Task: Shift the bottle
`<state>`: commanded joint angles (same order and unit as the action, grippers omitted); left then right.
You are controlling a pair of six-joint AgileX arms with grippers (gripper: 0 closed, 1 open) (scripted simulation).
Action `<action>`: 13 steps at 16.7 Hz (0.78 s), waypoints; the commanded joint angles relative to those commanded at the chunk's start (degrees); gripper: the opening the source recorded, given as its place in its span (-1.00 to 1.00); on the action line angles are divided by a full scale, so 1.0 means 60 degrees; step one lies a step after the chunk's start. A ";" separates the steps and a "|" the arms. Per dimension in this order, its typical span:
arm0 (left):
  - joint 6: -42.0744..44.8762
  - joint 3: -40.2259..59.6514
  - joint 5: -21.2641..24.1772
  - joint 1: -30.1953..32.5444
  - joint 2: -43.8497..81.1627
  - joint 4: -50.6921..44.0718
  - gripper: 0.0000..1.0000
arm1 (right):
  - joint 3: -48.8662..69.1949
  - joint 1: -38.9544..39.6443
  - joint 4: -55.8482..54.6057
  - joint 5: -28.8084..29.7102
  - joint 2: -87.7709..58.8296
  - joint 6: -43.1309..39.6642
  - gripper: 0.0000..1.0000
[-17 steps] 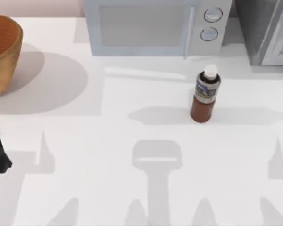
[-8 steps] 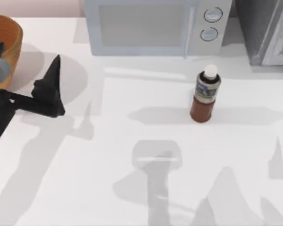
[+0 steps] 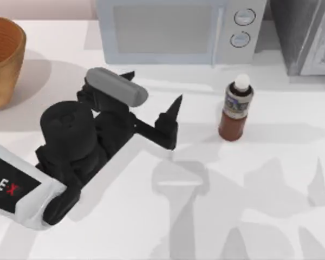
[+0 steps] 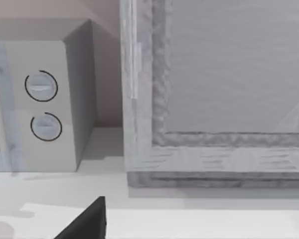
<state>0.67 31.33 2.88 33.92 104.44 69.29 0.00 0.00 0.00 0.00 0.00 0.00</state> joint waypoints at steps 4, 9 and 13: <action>0.0006 0.0953 0.0103 0.0989 0.2762 0.2038 1.00 | 0.0000 0.0000 0.0000 0.0000 0.0000 0.0000 1.00; 0.0008 0.1647 0.0171 0.1615 0.4475 0.3417 1.00 | 0.0000 0.0000 0.0000 0.0000 0.0000 0.0000 1.00; 0.0008 0.1676 0.0173 0.1638 0.4539 0.3472 1.00 | 0.0000 0.0000 0.0000 0.0000 0.0000 0.0000 1.00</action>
<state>0.72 41.38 3.92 43.75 131.68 90.12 0.00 0.00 0.00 0.00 0.00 0.00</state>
